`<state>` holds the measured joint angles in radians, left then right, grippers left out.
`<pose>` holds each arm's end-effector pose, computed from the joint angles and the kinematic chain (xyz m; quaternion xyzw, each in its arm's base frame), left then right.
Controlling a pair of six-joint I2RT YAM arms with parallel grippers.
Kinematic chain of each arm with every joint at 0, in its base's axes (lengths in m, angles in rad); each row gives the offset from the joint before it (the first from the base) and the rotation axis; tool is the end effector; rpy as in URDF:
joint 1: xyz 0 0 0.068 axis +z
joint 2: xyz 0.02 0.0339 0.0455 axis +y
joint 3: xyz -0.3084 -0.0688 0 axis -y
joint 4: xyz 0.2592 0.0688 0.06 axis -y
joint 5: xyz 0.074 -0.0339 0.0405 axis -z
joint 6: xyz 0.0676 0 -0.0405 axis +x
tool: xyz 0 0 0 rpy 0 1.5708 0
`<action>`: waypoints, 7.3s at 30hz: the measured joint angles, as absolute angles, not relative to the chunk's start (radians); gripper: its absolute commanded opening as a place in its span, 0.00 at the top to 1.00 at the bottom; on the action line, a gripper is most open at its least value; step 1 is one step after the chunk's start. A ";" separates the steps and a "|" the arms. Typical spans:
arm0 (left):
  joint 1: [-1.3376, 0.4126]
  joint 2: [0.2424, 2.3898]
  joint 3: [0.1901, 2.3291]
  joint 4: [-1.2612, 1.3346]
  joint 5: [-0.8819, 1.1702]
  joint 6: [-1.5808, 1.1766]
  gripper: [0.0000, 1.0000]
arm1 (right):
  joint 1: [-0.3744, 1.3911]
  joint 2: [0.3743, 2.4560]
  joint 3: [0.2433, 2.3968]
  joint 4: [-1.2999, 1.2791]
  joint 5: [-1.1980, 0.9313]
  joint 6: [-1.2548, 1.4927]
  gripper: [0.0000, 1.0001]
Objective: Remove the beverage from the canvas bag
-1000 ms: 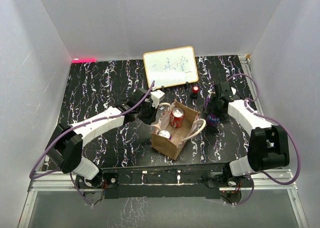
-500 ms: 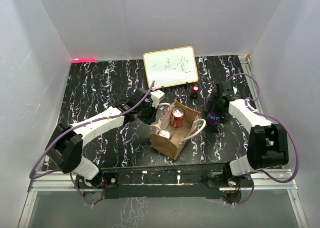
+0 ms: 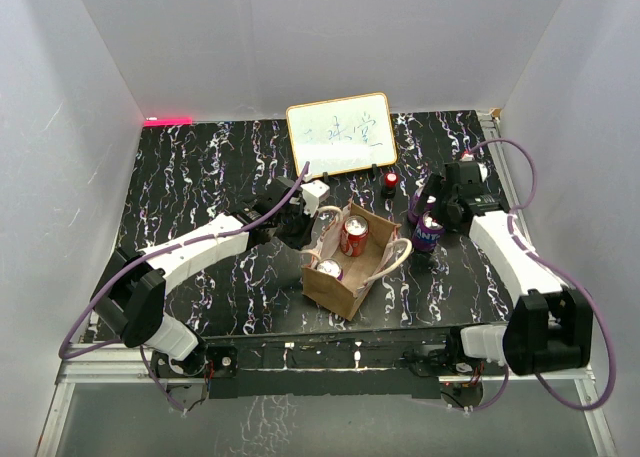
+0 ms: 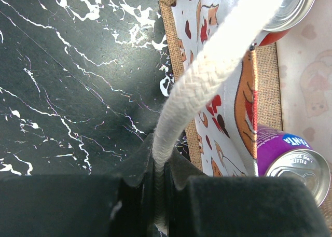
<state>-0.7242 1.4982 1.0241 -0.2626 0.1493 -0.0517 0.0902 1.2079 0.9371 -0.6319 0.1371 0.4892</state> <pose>0.2630 -0.2460 0.2615 0.3293 0.8507 -0.2159 0.3481 0.2634 0.0145 0.2796 0.2088 0.9194 0.0314 0.3320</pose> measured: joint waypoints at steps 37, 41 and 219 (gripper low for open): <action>-0.724 1.498 1.024 -0.263 0.149 -0.052 0.99 | 0.545 1.211 1.059 -0.582 -0.317 0.185 0.20; -0.724 1.498 1.024 -0.263 0.148 -0.052 0.99 | 0.591 1.274 1.059 -0.585 -0.224 0.195 0.19; -0.729 1.515 1.035 -0.274 0.137 -0.053 0.98 | -0.049 1.168 0.669 -0.415 0.393 0.543 0.18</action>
